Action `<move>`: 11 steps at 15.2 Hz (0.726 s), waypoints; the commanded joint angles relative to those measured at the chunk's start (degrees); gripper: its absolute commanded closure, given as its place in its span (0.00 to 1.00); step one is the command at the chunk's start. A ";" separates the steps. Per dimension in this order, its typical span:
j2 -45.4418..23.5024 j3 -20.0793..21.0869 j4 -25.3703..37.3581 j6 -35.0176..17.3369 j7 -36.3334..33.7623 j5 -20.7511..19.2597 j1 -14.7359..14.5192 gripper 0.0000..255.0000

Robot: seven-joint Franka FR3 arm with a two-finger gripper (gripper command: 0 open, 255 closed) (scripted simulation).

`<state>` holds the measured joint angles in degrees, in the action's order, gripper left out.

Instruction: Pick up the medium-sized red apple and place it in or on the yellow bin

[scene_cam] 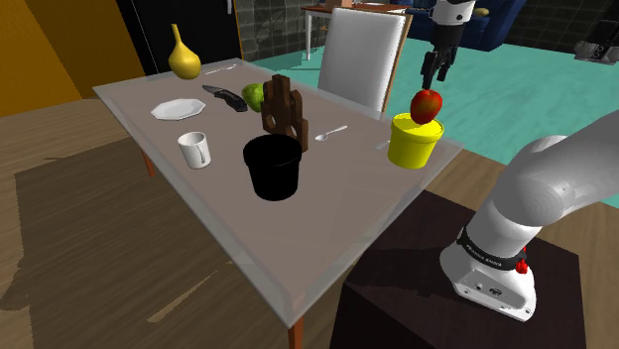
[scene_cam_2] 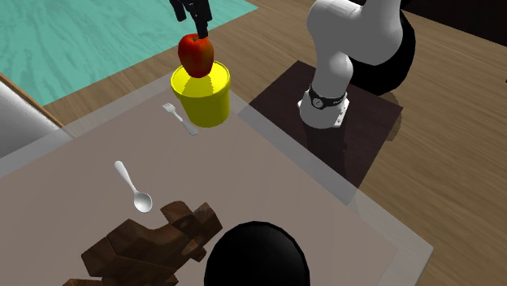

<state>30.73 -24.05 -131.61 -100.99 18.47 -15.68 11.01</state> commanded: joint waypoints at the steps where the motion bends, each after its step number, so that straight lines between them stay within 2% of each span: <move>1: 0.20 0.61 2.75 2.98 0.12 0.39 -0.16 0.00; 3: -0.16 1.20 6.38 6.28 0.33 0.92 -0.45 0.00; 11: -0.16 1.20 6.37 6.27 0.33 0.92 -0.44 0.00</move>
